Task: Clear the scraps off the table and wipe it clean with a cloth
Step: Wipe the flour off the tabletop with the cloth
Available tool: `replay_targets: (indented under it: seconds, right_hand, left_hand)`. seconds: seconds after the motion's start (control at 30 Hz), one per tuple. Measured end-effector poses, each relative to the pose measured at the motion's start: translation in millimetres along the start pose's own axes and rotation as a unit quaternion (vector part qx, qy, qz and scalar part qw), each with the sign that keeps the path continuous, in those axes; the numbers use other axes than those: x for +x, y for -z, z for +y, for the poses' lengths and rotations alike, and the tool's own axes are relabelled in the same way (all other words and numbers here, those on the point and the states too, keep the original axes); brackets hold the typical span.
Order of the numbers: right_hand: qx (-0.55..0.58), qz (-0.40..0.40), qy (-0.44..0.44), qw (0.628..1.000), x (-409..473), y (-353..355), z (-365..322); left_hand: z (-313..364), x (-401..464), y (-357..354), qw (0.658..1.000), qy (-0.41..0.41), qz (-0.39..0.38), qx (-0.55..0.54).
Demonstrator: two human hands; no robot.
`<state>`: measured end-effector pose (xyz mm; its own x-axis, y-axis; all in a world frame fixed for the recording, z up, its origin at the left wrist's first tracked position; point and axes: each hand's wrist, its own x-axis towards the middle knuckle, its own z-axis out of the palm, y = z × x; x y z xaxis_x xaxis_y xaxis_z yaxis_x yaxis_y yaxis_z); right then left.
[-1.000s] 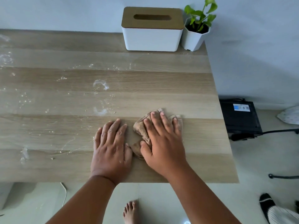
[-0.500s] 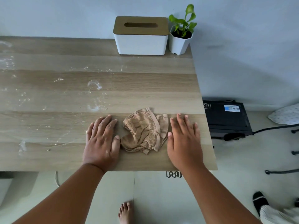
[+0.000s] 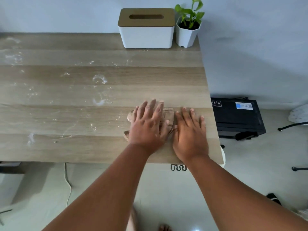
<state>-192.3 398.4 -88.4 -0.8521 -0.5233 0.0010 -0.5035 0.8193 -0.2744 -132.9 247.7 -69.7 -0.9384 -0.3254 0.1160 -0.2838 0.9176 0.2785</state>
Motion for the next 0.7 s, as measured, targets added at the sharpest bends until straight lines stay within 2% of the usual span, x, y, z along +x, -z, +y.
replay_targets:
  seconds: [0.1, 0.23, 0.37, 0.7]
  right_hand:
    - [0.000, 0.005, 0.005, 1.000, 1.1, 0.7, -2.4]
    - [0.042, 0.030, 0.079, 0.996, -2.4, 2.0, -4.1]
    - [0.002, 0.017, 0.085, 0.996, -0.2, -0.5, -4.0]
    - [-0.061, 0.000, 0.052, 0.997, 1.9, -0.4, -11.0]
  left_hand:
    - [3.6, -14.0, -14.1, 0.997, 0.001, -0.037, 0.069]
    - [-5.0, -36.3, -13.3, 0.997, -0.003, -0.017, 0.070]
    - [-21.7, -63.1, -4.7, 0.998, 0.016, -0.012, 0.063]
    - [-118.8, -98.8, 42.5, 0.972, 0.199, -0.098, 0.079]
